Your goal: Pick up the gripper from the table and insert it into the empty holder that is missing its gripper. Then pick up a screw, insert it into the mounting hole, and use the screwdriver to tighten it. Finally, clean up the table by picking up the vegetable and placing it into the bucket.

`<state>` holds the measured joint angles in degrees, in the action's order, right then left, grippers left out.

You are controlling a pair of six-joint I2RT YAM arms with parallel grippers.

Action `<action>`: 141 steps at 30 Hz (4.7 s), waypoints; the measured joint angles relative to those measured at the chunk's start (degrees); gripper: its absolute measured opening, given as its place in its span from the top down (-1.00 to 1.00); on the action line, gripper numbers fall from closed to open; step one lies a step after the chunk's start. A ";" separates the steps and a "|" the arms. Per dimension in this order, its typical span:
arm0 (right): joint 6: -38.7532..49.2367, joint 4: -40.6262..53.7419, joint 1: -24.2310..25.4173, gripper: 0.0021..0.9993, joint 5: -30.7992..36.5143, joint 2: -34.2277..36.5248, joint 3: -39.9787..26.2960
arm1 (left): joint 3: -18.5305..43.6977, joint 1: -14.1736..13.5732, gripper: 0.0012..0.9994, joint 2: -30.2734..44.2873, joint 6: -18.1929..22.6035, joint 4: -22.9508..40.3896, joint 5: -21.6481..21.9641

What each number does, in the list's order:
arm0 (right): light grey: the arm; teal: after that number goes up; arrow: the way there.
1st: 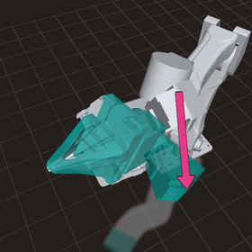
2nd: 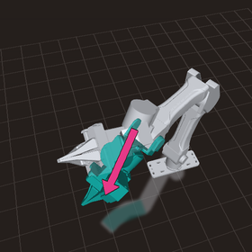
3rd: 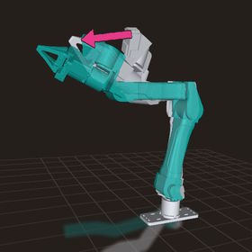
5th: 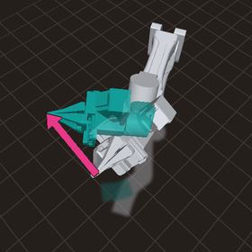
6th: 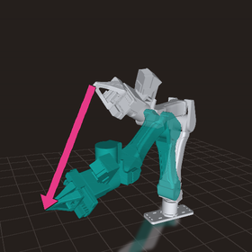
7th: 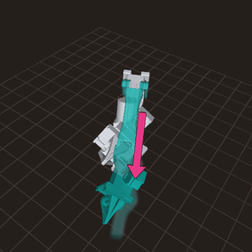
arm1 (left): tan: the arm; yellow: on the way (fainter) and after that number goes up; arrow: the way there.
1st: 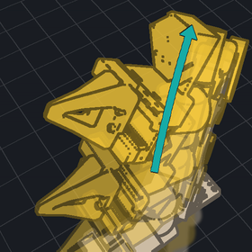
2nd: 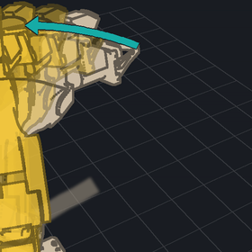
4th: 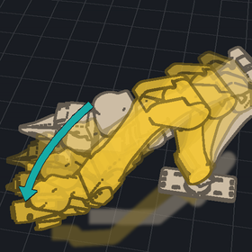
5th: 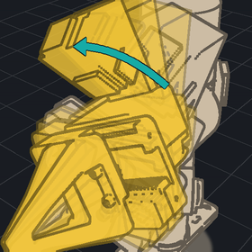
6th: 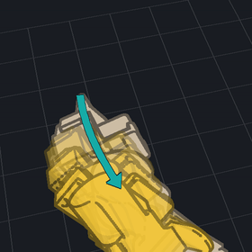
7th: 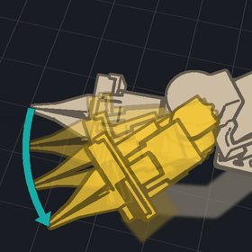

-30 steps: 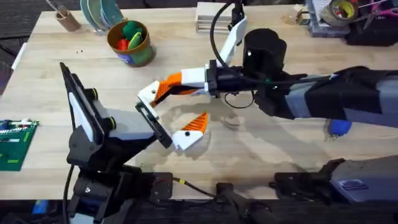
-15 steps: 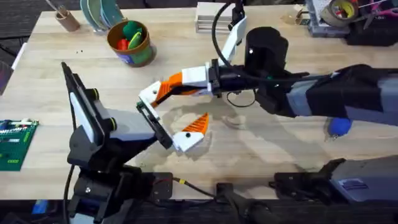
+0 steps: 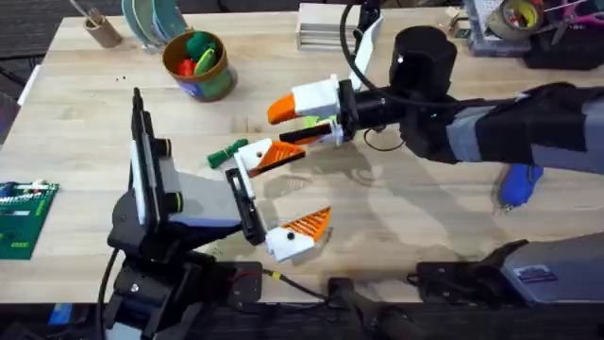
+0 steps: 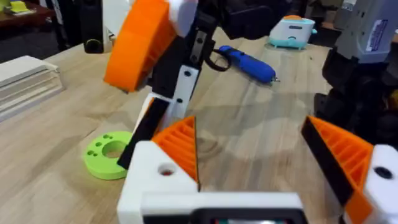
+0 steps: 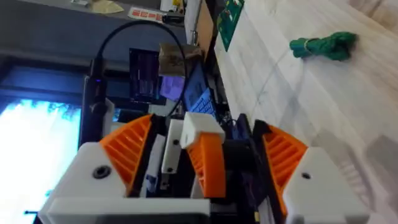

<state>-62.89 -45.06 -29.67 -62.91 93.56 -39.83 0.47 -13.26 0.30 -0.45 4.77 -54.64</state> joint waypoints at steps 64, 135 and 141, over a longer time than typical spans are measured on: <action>56.13 66.19 -7.83 -0.38 68.04 -2.11 -18.56 | 0.00 0.00 -0.99 0.01 0.02 0.14 -1.11; 65.11 64.04 -11.98 0.30 73.63 2.45 -18.56 | 0.00 0.00 -0.99 0.00 0.02 0.16 -1.11; 65.74 63.64 -13.34 0.27 73.67 2.45 -18.58 | 0.00 0.00 -0.99 0.00 0.00 0.15 -1.11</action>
<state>2.85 18.58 -43.01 10.76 96.01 -58.41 0.47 -13.26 0.30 -0.44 4.92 -55.75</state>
